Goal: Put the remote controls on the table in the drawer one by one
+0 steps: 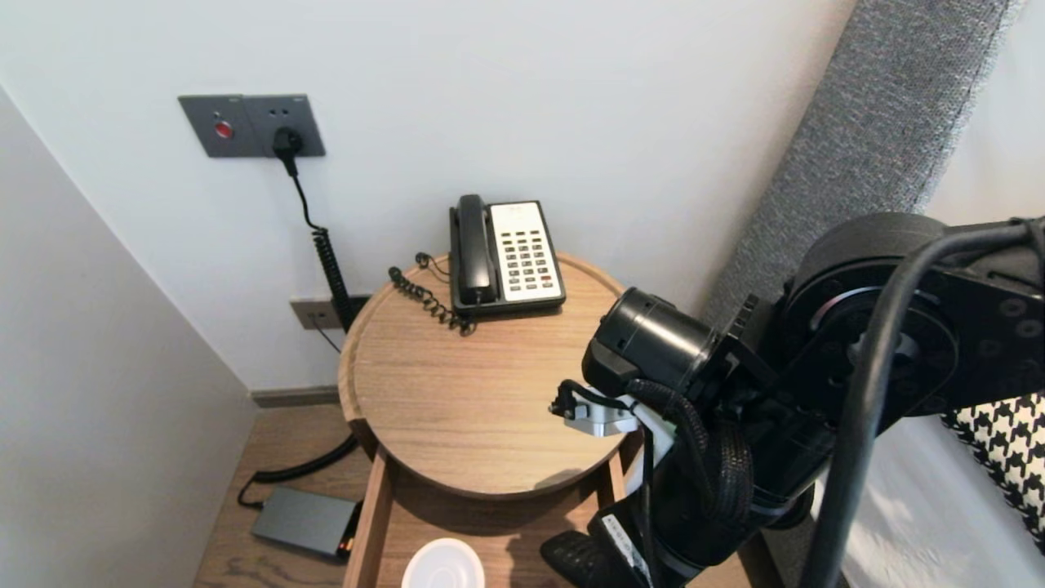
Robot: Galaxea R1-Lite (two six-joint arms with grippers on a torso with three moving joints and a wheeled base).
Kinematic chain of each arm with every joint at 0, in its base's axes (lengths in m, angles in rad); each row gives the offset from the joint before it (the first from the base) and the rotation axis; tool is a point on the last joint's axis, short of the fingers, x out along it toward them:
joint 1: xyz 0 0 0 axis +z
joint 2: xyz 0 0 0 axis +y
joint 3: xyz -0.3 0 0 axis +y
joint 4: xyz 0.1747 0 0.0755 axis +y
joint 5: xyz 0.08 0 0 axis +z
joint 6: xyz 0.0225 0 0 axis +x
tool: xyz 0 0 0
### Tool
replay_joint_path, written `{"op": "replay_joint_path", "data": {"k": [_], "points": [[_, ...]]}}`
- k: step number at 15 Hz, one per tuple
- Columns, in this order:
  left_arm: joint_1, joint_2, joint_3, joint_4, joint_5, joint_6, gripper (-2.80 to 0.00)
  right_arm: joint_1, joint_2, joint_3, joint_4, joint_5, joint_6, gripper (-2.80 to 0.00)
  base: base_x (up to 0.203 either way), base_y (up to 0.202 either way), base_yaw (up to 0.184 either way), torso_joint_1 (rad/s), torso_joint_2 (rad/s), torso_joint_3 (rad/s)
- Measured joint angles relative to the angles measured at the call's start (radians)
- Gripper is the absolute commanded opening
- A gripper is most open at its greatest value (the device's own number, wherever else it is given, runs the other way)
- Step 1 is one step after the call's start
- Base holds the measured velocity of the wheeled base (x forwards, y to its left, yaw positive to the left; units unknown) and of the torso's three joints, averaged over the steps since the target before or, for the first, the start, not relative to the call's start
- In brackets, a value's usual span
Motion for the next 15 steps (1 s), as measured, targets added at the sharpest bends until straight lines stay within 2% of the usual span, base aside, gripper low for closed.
{"op": "replay_joint_path", "data": {"k": [2,15], "points": [[0.000,0.000,0.000,0.000,0.000,0.000,-2.80,0.004,0.024,-0.008,-0.008,-0.037,0.002,-2.80,0.000,0.000,0.000,0.000,0.00,0.000],[0.000,0.000,0.000,0.000,0.000,0.000,-2.80,0.061,0.140,-0.055,-0.076,-0.104,0.026,-2.80,0.000,0.000,0.000,0.000,0.00,0.000]]}}
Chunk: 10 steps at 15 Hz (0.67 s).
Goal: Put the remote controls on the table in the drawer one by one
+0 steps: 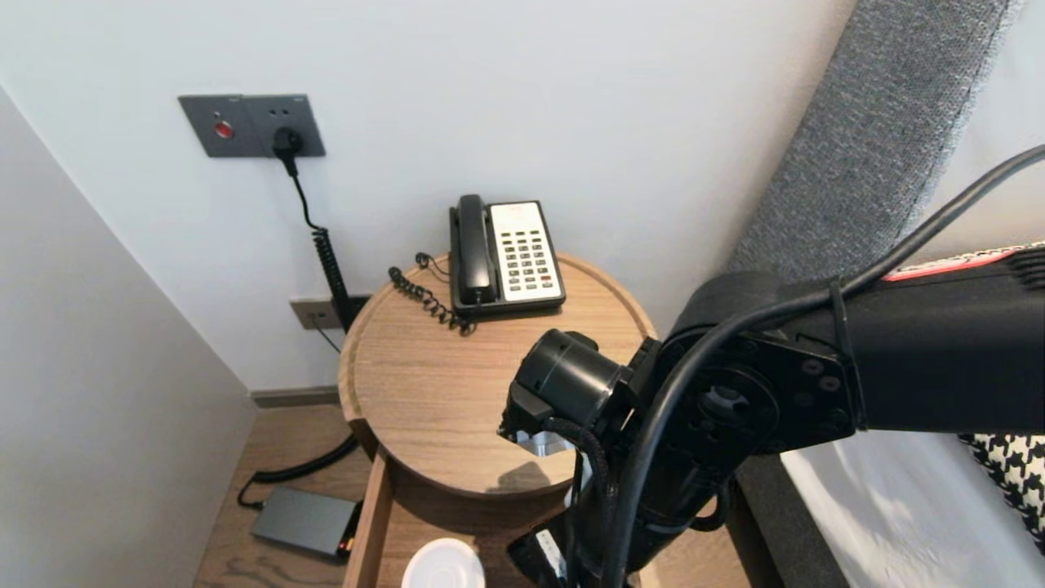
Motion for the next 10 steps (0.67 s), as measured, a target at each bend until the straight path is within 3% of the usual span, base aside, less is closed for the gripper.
{"op": "replay_joint_path", "data": {"k": [10], "points": [[0.000,0.000,0.000,0.000,0.000,0.000,-2.80,0.040,0.049,0.008,-0.079,-0.077,-0.002,-2.80,0.000,0.000,0.000,0.000,0.00,0.000]]}}
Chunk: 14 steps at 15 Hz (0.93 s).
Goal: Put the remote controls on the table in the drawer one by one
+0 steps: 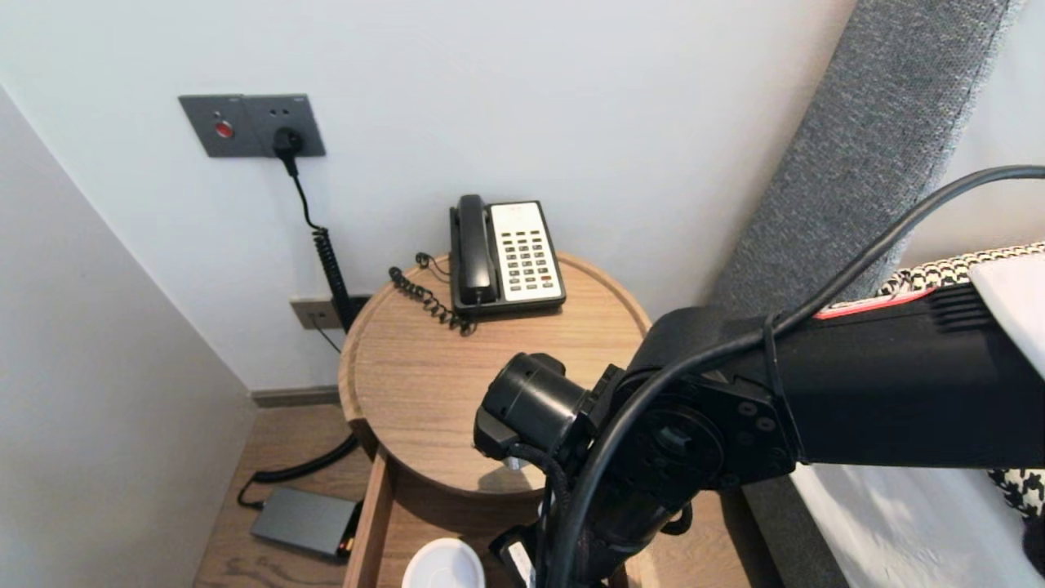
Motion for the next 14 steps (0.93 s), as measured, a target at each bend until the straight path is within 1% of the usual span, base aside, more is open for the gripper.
{"op": "replay_joint_path", "data": {"k": [5,8,11,14], "points": [[0.000,0.000,0.000,0.000,0.000,0.001,-2.80,0.011,0.018,0.007,-0.004,-0.006,-0.009,-2.80,0.000,0.000,0.000,0.000,0.00,0.000],[0.000,0.000,0.000,0.000,0.000,0.000,-2.80,0.013,0.035,0.008,-0.020,-0.027,-0.011,-2.80,0.000,0.000,0.000,0.000,0.00,0.000],[0.000,0.000,0.000,0.000,0.000,0.000,-2.80,0.026,0.048,0.028,-0.069,-0.097,-0.010,-2.80,0.000,0.000,0.000,0.000,0.00,0.000],[0.000,0.000,0.000,0.000,0.000,0.000,-2.80,0.026,0.060,0.047,-0.137,-0.142,-0.005,-2.80,0.000,0.000,0.000,0.000,0.00,0.000]]}}
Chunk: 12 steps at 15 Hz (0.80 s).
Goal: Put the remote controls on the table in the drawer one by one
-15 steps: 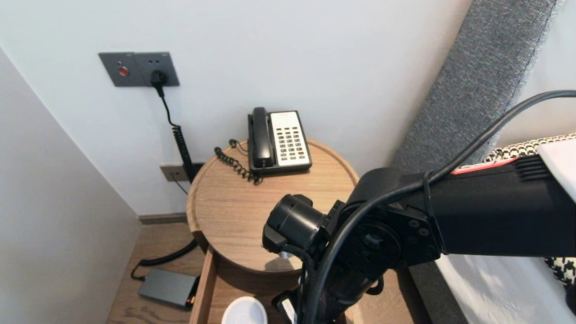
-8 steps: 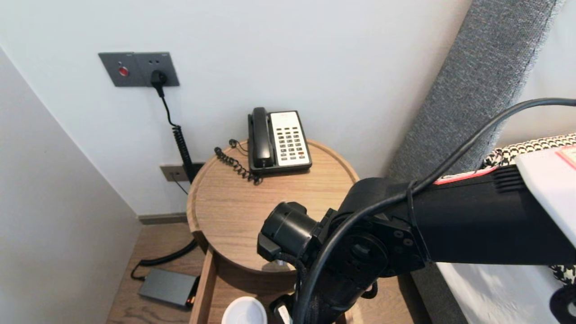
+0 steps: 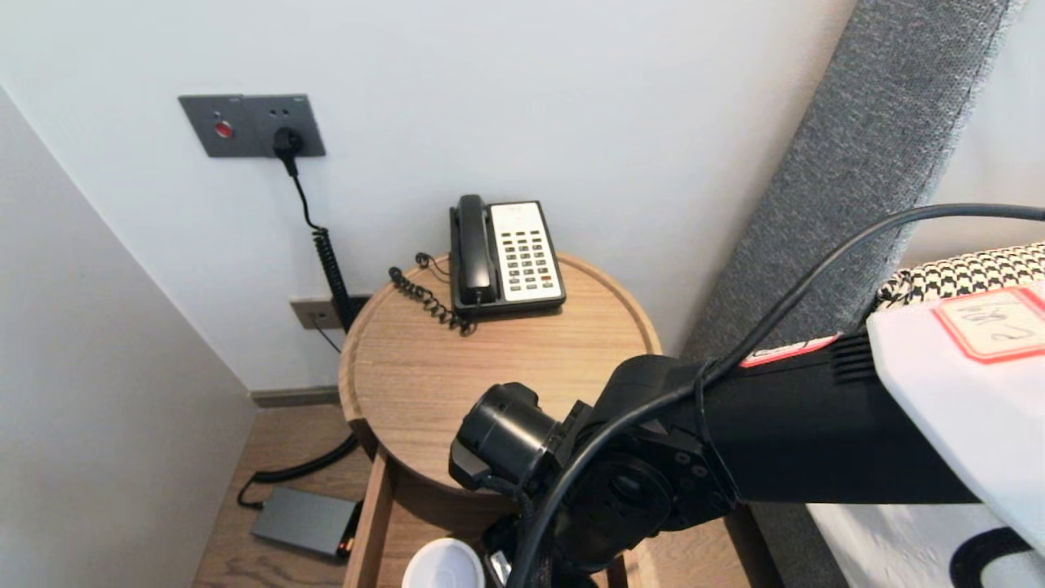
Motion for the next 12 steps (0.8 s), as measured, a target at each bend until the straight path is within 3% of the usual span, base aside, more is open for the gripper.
{"op": "replay_joint_path", "data": {"k": [12], "points": [[0.000,0.000,0.000,0.000,0.000,0.000,-2.80,0.003,0.006,0.076,-0.193,-0.094,0.007,-2.80,0.000,0.000,0.000,0.000,0.00,0.000]]}}
